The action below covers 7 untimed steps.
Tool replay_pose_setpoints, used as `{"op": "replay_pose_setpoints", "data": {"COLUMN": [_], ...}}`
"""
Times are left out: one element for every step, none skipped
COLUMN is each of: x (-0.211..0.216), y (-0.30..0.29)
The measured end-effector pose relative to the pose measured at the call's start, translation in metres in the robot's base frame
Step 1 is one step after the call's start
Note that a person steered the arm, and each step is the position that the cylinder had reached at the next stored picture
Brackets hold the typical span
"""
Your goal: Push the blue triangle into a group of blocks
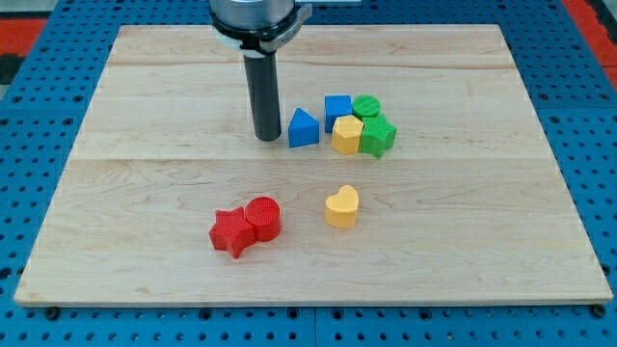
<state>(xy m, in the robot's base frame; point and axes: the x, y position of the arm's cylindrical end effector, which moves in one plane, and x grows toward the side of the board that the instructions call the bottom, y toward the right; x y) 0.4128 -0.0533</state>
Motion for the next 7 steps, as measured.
{"op": "replay_pose_setpoints", "data": {"x": [0.005, 0.005, 0.005, 0.005, 0.005, 0.004, 0.003], "y": [0.000, 0.000, 0.004, 0.010, 0.016, 0.021, 0.023]}}
